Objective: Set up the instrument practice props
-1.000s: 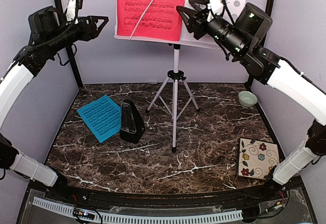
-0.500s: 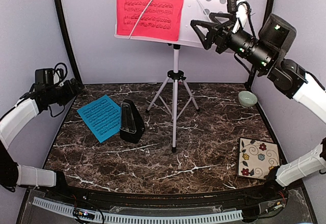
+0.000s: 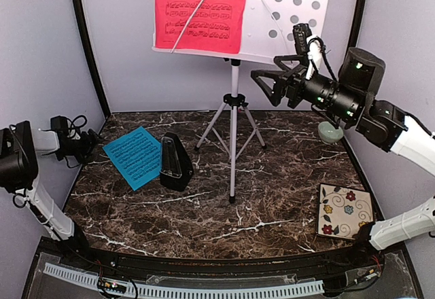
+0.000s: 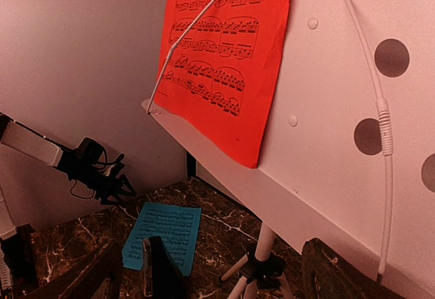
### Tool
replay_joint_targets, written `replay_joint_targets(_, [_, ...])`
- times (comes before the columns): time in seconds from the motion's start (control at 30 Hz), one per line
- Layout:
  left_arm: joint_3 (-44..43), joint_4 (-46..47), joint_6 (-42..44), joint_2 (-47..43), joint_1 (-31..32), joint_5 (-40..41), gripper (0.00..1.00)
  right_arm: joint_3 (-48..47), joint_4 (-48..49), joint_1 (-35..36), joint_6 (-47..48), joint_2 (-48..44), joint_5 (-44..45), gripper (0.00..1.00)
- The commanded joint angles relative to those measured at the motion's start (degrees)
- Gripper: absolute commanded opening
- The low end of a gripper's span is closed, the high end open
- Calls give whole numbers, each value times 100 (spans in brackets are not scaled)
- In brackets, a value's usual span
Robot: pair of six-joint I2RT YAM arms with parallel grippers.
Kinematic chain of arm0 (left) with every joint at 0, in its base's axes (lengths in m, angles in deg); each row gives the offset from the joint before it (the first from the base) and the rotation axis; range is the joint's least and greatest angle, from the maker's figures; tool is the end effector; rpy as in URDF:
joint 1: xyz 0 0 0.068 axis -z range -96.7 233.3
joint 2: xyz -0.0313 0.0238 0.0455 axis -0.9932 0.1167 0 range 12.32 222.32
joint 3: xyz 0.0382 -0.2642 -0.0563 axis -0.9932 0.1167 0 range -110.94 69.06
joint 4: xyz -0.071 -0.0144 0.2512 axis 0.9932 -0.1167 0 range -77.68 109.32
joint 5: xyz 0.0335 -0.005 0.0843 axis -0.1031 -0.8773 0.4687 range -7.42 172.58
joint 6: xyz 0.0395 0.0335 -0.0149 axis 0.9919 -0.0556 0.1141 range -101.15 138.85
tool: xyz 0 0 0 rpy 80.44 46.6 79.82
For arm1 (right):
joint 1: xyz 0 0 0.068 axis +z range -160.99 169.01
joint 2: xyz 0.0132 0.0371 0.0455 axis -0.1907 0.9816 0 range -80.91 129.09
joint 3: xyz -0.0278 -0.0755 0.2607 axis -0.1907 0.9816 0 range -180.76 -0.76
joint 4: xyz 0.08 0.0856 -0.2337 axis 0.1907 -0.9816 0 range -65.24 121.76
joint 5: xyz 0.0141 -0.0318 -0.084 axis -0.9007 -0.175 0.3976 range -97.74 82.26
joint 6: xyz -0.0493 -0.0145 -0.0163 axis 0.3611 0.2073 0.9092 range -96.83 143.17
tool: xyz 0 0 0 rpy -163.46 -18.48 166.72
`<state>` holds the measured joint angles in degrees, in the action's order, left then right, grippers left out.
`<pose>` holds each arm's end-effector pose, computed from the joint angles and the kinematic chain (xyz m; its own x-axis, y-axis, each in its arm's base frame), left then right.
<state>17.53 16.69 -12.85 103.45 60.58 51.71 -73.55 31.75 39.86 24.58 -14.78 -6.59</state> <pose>0.3111 0.1105 0.1972 -0.5375 -0.7140 -0.4486 -0.3098 0.6620 -0.6824 0.1638 0.1999 0.4557 0.0918 0.0739 -0.9930 -0.7608 0.6486 -0.0221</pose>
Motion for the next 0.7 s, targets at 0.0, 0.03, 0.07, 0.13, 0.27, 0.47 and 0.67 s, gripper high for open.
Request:
replay_joint_targets(0.0, [-601,121,393,596,-45,-313,87,118,86,48,-77,-258,-71,92])
replay_joint_targets(0.03, [-701,76,418,837,-52,-301,87,168,100,48,-79,-298,-64,92])
replay_joint_targets(0.07, [-760,75,415,970,-60,-284,87,214,112,48,-82,-327,-61,93])
replay_joint_targets(0.13, [-753,340,351,1167,-86,-274,87,271,125,52,-101,-361,-53,93])
replay_joint_targets(0.27, [-885,698,262,1523,-114,-327,86,275,91,53,-123,-370,-40,93])
replay_joint_targets(0.47, [-1252,993,235,2172,-148,-814,83,227,28,48,-82,-346,-72,93])
replay_joint_targets(0.67, [-1446,1402,90,2726,-155,-1575,78,60,-43,48,26,-283,-77,93])
